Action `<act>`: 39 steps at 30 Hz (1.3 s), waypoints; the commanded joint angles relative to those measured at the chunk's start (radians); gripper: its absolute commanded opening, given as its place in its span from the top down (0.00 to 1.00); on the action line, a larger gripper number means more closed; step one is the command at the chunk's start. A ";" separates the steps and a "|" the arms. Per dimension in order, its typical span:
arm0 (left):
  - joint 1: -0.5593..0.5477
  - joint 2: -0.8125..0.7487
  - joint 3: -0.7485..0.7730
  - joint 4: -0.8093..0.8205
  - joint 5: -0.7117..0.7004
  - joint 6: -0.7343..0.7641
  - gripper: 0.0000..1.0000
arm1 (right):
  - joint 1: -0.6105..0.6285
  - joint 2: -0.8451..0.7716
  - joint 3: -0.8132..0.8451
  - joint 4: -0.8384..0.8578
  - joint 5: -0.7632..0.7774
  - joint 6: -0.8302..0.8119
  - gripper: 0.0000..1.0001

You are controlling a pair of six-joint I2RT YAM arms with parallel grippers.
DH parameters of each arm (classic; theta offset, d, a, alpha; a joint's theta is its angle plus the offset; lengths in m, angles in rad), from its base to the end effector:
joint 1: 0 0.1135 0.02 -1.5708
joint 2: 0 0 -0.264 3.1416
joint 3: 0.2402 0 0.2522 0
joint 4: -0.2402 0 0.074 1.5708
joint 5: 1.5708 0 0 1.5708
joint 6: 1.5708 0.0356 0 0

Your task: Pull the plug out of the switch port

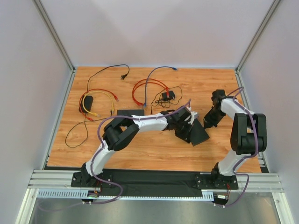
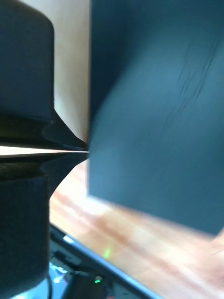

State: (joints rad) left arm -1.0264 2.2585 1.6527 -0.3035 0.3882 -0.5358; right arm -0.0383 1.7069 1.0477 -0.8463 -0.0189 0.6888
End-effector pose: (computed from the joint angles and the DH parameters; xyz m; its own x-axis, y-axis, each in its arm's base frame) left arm 0.2416 -0.4251 0.1429 -0.8171 0.4372 -0.3757 0.5757 0.5857 -0.5704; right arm 0.2932 -0.0106 0.1631 -0.7462 0.6646 -0.0384 0.6624 0.7470 0.0560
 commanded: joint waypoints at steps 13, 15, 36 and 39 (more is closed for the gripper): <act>0.164 -0.295 -0.053 -0.011 -0.106 0.135 0.79 | 0.000 -0.345 -0.167 -0.094 0.157 -0.069 0.95; 0.184 -0.246 -0.004 -0.014 -0.101 0.174 0.85 | 0.000 -0.394 -0.215 -0.079 0.148 -0.058 0.96; 0.195 0.079 0.214 -0.011 -0.137 0.192 1.00 | 0.000 -0.352 -0.316 0.084 0.054 0.031 0.97; 0.189 0.047 0.128 0.041 -0.111 0.166 1.00 | 0.000 -0.316 -0.284 0.104 0.042 0.037 0.97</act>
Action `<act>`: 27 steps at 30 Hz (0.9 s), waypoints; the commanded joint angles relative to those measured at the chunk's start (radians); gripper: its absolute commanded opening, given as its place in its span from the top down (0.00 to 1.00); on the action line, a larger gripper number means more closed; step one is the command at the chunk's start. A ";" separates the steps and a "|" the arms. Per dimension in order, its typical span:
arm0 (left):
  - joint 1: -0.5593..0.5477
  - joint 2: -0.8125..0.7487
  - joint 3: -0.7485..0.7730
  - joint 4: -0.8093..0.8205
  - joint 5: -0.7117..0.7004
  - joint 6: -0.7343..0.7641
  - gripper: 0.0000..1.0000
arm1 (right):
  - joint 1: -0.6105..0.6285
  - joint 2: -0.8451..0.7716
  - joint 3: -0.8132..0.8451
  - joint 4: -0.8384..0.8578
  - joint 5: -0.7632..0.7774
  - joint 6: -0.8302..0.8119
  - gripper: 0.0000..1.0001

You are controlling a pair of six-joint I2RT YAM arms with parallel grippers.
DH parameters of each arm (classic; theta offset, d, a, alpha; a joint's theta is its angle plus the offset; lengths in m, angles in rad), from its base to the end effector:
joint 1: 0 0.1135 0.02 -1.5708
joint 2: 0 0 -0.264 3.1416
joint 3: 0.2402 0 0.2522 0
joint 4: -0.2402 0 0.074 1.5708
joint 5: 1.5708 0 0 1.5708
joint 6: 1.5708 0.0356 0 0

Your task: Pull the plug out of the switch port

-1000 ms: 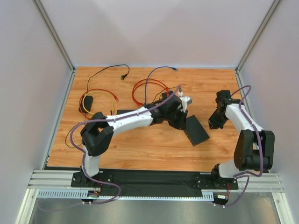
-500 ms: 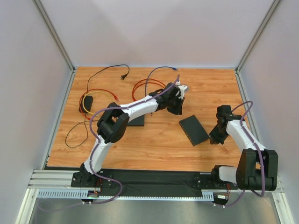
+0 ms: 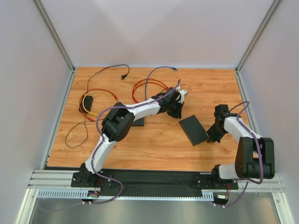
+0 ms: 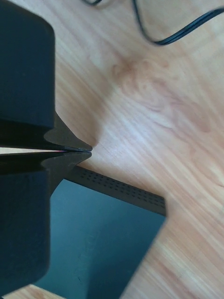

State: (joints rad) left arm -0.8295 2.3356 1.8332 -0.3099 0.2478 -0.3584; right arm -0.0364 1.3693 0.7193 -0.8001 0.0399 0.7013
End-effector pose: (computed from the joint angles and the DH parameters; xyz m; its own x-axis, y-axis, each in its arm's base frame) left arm 0.3454 -0.3902 0.1598 -0.7498 0.3154 -0.5817 0.6044 0.6843 -0.4080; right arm 0.2115 -0.0091 0.1629 -0.7314 0.6718 -0.1175 0.6716 0.7394 0.0474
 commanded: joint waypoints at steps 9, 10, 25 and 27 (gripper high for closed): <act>-0.098 -0.133 -0.241 0.149 0.048 -0.085 1.00 | -0.002 0.201 0.230 0.076 -0.026 0.013 0.97; -0.103 -0.153 -0.253 0.160 0.039 -0.089 1.00 | -0.002 0.211 0.262 0.073 -0.025 0.004 0.97; -0.049 -0.500 -0.495 0.095 -0.208 -0.151 0.95 | 0.013 0.127 0.359 -0.025 0.123 -0.212 0.95; -0.049 -0.637 -0.615 0.115 -0.245 -0.174 0.92 | 0.041 0.058 0.336 -0.021 0.140 -0.246 0.94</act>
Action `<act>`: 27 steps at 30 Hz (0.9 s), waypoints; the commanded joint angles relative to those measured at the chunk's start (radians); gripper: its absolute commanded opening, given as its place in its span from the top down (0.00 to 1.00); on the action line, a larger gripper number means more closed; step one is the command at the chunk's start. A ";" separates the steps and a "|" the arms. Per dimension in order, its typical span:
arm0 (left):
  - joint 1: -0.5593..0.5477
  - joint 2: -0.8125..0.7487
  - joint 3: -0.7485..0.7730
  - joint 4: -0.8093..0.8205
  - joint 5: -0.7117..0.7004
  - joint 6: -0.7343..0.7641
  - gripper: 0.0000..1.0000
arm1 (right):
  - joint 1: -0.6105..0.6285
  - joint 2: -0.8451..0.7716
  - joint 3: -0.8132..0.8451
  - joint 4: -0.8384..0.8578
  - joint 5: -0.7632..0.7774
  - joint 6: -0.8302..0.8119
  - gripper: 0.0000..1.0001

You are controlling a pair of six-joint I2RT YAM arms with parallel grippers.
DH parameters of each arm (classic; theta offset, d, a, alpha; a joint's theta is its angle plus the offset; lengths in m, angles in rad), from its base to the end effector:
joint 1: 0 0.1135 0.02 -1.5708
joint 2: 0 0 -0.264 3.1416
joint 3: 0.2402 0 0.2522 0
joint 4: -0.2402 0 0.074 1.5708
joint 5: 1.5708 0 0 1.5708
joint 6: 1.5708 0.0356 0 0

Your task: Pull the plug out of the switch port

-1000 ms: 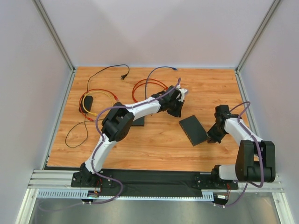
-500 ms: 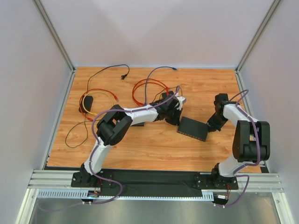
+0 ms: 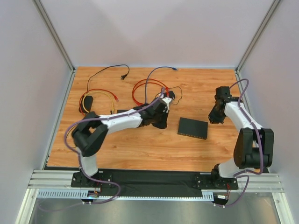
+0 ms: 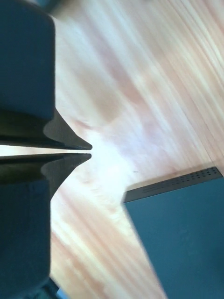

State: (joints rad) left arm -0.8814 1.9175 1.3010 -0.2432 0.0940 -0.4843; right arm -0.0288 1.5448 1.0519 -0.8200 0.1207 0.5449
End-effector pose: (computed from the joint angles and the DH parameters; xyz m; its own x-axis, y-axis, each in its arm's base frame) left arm 0.2618 -0.3229 0.1862 -0.8023 0.2446 -0.5445 0.4900 0.7908 -0.3668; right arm 0.2850 -0.0125 0.2086 -0.7958 0.5377 -0.2785 0.5517 0.8334 0.0326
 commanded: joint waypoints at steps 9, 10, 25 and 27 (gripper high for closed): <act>0.076 -0.676 -0.396 0.056 -0.067 -0.115 0.60 | 0.381 -0.275 -0.105 0.097 -0.026 -0.100 0.45; 0.087 -0.714 -0.457 0.061 -0.057 -0.126 0.56 | 0.395 -0.282 -0.125 0.107 -0.024 -0.099 0.36; 0.228 -1.299 -0.806 -0.016 -0.065 -0.186 0.33 | 0.444 -0.419 -0.299 0.231 -0.091 -0.066 0.00; 0.229 -1.299 -0.812 -0.004 -0.053 -0.191 0.33 | 0.446 -0.451 -0.319 0.281 -0.166 -0.068 0.00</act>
